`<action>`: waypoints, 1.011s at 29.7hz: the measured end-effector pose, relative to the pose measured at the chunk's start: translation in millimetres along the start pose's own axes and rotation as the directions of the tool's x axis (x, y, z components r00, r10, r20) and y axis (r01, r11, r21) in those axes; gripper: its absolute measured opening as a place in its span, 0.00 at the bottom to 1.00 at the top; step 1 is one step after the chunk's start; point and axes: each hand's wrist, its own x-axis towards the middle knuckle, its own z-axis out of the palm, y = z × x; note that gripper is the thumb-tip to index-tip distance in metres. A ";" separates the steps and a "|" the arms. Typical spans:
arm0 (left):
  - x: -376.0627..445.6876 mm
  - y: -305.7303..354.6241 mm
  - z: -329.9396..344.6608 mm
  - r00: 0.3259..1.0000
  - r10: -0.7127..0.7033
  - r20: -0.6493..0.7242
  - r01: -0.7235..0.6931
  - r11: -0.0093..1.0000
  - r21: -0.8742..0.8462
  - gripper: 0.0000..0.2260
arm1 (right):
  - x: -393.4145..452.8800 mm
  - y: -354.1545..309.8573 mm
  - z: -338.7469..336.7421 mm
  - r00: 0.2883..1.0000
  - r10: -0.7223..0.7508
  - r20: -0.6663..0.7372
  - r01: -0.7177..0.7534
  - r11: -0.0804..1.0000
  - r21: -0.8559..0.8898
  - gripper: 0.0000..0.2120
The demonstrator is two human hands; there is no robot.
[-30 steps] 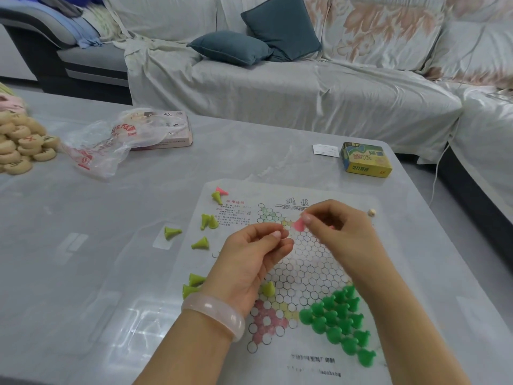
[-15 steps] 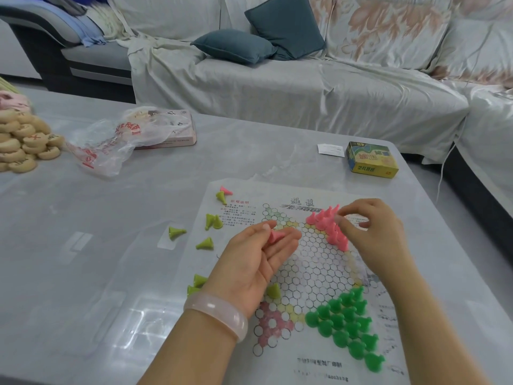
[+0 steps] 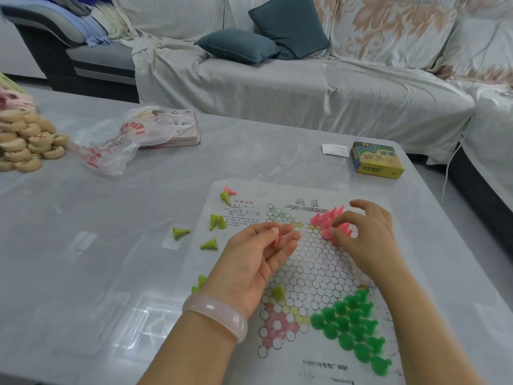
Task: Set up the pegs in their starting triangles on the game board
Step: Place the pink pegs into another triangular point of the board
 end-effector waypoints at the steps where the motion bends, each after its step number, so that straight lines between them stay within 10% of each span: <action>1: -0.2 -0.2 0.3 1.000 0.000 -0.006 0.000 1.000 0.005 0.06 | 0.2 0.2 0.5 1.000 -0.002 -0.001 0.002 1.000 -0.007 0.04; 26: 1.5 0.1 3.1 1.000 -0.007 -0.001 0.007 0.997 -0.071 0.10 | -0.7 -0.2 -4.5 0.998 -0.030 -0.062 0.029 1.000 -0.003 0.05; 30: -0.6 0.4 5.3 1.000 0.002 0.010 -0.001 0.999 -0.048 0.12 | -9.2 -21.8 -23.5 0.994 -0.087 -0.063 0.100 0.962 0.253 0.05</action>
